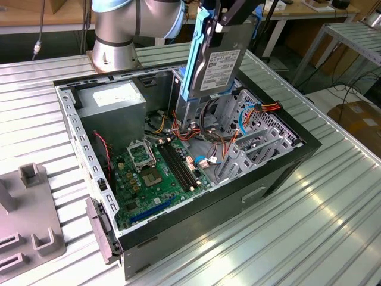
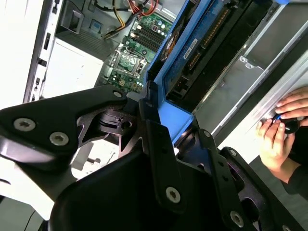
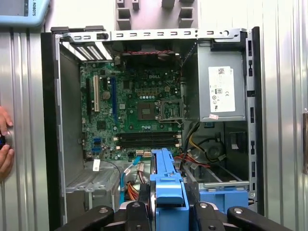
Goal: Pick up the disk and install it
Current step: 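Insert the disk into the insertion slot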
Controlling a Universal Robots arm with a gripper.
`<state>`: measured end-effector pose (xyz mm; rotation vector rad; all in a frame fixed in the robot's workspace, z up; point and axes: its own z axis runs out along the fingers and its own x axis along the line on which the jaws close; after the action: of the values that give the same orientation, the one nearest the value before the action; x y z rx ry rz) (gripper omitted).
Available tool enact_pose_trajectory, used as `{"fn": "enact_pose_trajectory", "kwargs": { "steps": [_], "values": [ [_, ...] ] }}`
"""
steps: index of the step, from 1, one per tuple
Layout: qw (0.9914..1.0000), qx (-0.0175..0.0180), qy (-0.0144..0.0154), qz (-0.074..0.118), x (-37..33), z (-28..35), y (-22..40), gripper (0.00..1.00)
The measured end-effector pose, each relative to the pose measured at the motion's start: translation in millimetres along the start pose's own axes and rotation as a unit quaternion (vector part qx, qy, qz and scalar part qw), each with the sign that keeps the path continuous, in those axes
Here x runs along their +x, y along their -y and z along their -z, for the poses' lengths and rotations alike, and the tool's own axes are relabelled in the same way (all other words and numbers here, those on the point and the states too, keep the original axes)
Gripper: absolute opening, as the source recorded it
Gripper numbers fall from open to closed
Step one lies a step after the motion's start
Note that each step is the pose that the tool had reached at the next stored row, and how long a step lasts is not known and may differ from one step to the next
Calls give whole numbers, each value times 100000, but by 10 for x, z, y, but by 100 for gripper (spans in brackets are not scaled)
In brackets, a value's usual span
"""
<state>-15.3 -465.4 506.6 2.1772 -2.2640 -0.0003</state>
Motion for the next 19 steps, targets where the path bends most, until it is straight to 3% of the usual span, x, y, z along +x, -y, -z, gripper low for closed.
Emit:
{"fn": "enact_pose_trajectory", "kwargs": {
  "steps": [12, 17, 19],
  "values": [
    [100000, 2, -26, -1, 363, -26, 14, 37],
    [100000, 1, -39, 0, 379, -27, 15, 37],
    [100000, 3, -36, 5, 381, -28, 43, 37]
  ]
}}
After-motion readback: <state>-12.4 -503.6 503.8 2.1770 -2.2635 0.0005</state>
